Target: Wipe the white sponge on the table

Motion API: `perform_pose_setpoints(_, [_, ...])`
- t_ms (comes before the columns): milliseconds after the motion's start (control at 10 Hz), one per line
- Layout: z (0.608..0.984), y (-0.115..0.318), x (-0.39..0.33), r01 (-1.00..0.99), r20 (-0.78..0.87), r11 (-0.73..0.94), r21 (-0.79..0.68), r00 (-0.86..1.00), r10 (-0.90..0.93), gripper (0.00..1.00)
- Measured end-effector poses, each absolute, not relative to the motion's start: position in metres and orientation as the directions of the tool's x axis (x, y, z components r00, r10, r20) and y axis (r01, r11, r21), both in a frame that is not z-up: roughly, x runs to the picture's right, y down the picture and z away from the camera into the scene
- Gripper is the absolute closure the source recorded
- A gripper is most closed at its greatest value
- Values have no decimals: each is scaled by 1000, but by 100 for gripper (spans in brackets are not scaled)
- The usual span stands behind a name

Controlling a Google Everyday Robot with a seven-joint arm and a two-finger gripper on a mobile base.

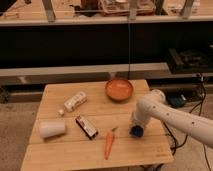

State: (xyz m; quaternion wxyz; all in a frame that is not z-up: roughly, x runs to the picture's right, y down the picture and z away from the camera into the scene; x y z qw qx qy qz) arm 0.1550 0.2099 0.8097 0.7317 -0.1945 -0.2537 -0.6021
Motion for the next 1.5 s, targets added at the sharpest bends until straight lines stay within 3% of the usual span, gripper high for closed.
perform_pose_setpoints(300, [835, 205, 120, 986, 614, 150, 78, 72, -786, 100])
perform_pose_setpoints(900, [888, 138, 118, 989, 578, 113, 97, 36, -815, 100])
perform_pose_setpoints(1500, [871, 133, 218, 985, 555, 170, -37, 162, -816, 100])
